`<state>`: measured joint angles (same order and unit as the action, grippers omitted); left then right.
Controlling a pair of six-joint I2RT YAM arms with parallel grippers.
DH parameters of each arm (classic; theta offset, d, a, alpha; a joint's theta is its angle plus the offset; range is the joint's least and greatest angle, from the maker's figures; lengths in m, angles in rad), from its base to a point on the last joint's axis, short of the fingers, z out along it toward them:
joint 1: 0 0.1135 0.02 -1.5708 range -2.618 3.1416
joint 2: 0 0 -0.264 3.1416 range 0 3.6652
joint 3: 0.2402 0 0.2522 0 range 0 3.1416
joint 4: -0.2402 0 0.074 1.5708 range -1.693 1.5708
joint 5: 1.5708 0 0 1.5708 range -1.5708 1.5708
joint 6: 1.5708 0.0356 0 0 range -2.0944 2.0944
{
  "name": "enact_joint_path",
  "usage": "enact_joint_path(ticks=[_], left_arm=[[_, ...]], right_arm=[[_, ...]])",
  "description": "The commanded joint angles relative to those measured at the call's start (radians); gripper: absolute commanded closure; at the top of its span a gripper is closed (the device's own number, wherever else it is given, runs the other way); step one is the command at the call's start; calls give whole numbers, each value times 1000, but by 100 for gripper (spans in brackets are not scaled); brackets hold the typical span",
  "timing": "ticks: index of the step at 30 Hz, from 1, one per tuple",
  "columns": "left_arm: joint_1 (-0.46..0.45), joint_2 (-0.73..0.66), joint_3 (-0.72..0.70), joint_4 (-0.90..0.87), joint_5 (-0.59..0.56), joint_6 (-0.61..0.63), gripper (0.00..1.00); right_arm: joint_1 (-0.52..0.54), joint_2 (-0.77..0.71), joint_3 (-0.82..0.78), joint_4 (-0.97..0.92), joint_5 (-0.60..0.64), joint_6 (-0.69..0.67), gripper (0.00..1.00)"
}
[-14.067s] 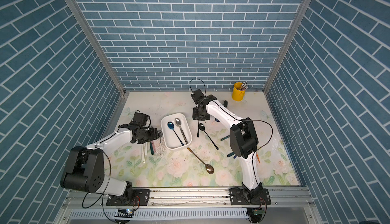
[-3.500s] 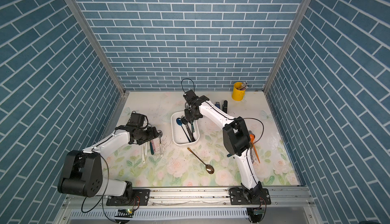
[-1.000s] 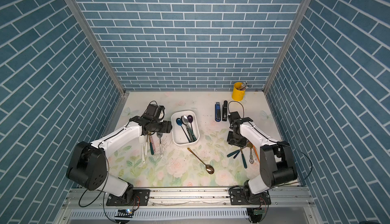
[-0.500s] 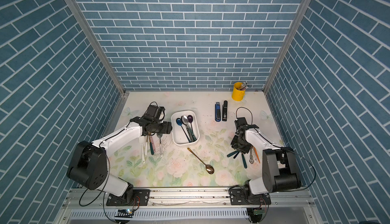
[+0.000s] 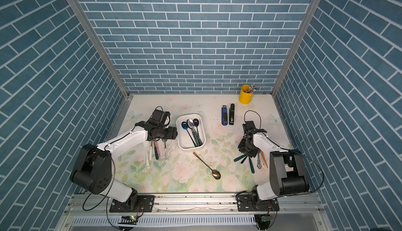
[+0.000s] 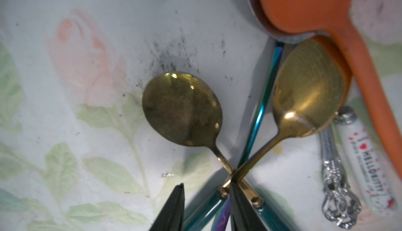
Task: Put the spoon into the storage box
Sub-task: Pick up the spoon from the center of the board.
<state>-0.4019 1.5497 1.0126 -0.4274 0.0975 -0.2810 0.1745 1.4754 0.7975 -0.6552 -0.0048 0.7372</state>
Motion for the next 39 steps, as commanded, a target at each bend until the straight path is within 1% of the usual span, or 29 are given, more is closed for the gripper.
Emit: enact_joint_path(ticks=[1, 9, 15, 24, 39], left_arm=[[-5, 6, -17, 7, 1, -9, 21], [-5, 9, -19, 9, 2, -10, 21], [-5, 17, -20, 15, 9, -11, 21], [-5, 24, -20, 19, 14, -11, 21], [-5, 31, -23, 21, 12, -12, 21]], right_arm=[[-6, 22, -39, 20, -27, 25, 65], [-5, 21, -46, 28, -49, 22, 68], [-5, -26, -44, 4, -56, 30, 70], [-5, -105, -48, -42, -47, 64, 69], [1, -35, -57, 28, -64, 74, 66]])
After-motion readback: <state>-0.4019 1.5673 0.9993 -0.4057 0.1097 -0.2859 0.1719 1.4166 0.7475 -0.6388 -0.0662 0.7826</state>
